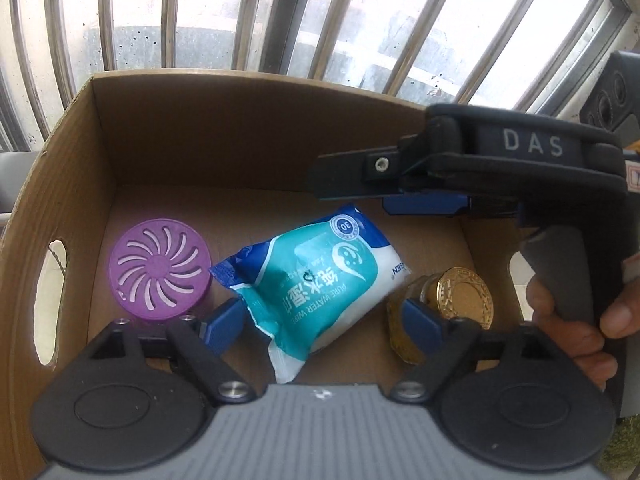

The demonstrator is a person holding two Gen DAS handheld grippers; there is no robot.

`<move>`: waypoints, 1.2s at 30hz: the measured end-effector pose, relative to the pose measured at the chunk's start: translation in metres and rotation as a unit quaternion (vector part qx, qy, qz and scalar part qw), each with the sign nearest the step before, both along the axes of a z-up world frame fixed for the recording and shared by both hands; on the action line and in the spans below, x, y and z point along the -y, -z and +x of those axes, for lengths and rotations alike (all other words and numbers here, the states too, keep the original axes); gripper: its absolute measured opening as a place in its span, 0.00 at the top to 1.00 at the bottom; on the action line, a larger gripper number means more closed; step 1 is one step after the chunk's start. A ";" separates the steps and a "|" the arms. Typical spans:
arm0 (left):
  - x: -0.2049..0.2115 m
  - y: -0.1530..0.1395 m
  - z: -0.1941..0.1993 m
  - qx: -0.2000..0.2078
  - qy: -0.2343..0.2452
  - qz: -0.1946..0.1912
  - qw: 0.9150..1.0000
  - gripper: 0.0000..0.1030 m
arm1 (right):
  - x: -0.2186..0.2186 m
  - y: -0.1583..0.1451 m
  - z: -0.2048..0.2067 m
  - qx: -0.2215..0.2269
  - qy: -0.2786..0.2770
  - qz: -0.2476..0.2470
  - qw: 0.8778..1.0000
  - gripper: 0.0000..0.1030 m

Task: Organize objects
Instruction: 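Lower the wipes pack into the box and open the right gripper, then move the right gripper to the white rectangular box on the table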

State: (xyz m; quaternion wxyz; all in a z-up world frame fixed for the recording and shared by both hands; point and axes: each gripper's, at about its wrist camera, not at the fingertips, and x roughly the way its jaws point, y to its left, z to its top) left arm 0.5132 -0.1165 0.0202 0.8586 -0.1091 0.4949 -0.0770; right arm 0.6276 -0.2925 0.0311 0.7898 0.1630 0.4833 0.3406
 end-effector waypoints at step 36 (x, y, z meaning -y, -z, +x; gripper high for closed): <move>-0.151 0.011 -0.334 0.165 -0.016 -0.030 0.986 0.04 | -0.096 -0.007 -0.313 0.095 -0.071 0.084 0.989 0.01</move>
